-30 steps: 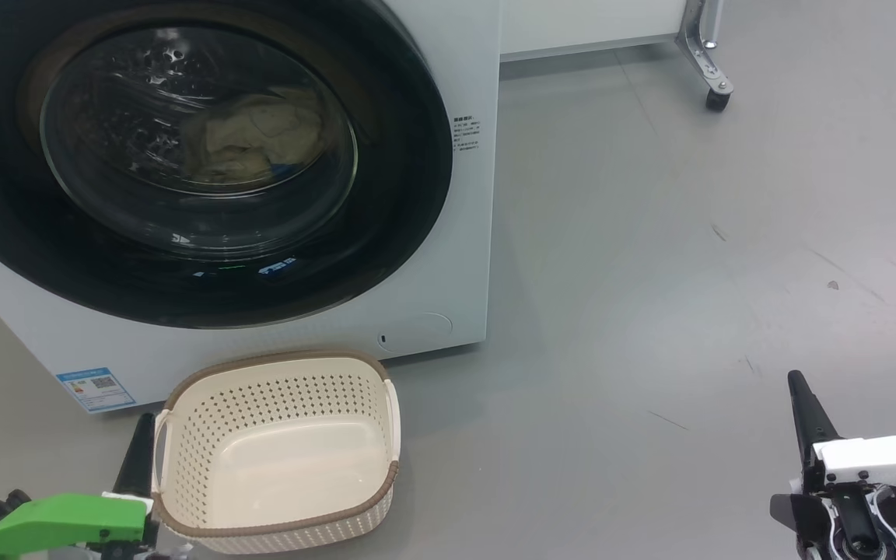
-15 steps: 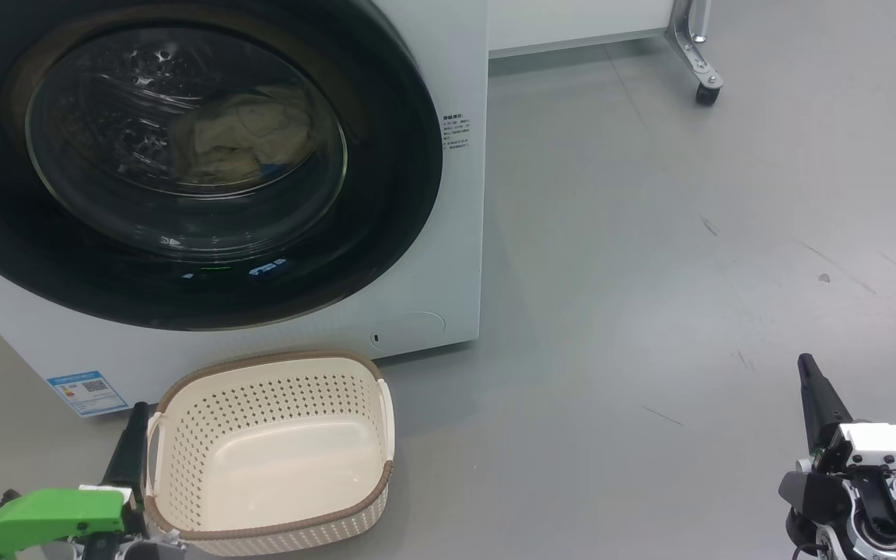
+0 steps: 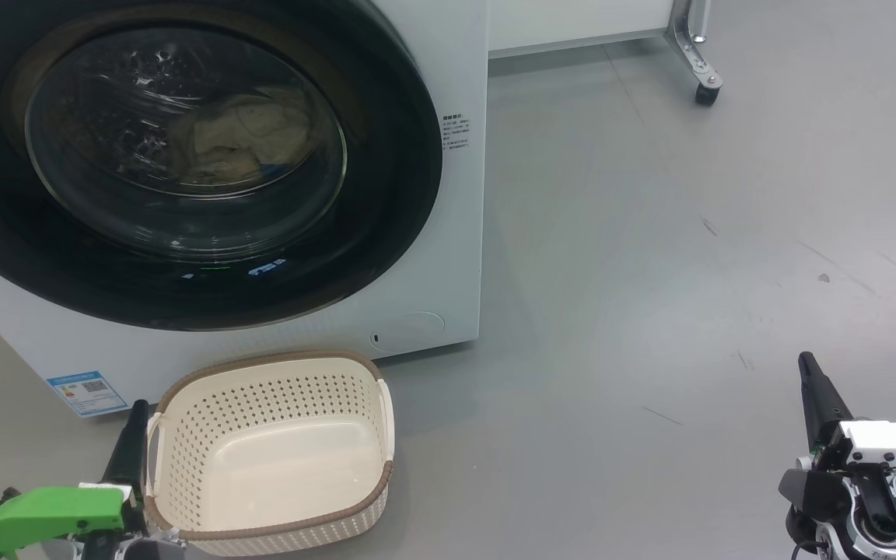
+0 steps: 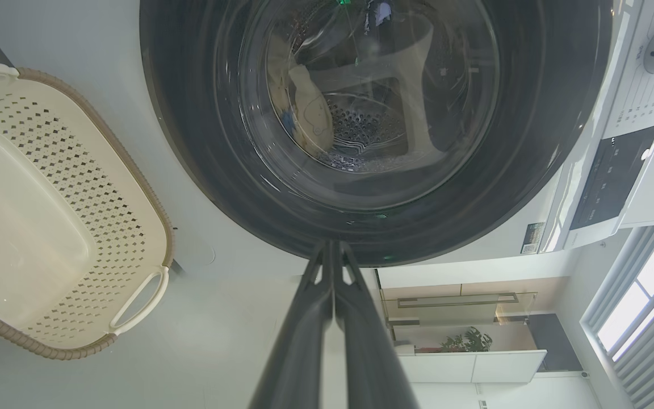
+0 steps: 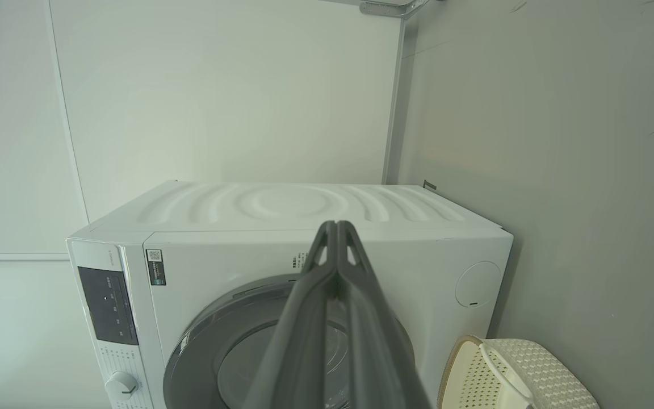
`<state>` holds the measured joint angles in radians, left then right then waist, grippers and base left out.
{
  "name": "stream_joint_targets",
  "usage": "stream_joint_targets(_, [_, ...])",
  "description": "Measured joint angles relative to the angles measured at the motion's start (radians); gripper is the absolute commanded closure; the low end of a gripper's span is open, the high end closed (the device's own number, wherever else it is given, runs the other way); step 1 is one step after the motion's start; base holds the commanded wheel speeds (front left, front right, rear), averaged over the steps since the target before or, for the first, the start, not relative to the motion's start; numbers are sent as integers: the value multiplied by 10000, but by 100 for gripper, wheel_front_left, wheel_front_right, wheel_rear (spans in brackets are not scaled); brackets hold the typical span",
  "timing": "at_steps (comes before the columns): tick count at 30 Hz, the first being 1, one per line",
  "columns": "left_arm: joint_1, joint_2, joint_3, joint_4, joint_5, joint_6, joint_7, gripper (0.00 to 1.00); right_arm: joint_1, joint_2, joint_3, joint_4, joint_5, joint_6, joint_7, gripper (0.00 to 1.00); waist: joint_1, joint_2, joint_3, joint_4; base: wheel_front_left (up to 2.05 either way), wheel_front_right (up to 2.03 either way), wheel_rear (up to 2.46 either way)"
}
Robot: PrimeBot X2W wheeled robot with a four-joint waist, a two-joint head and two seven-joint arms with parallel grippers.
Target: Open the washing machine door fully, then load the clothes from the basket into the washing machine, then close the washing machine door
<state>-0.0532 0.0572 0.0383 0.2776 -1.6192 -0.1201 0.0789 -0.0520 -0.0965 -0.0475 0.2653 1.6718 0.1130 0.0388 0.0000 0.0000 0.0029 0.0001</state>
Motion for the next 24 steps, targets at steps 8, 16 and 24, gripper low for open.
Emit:
stream_joint_targets(8, [-10, 0, 10, 8, 0, 0, 2, 100, -1, 0, -8, 17, 0, 2, 0, 100, 0, 0, -1, 0, 0, 0, 0])
stream_joint_targets(16, [-29, -2, 21, 13, 0, 0, 2, 100, -3, 2, -13, 42, 0, 4, 2, 100, 0, 0, -2, 0, 0, 0, 0])
stream_joint_targets(24, [-34, -4, 29, 21, 0, 0, 2, 100, -6, 4, -23, 59, 0, 4, 13, 100, 0, 0, -3, 0, 0, 0, 0])
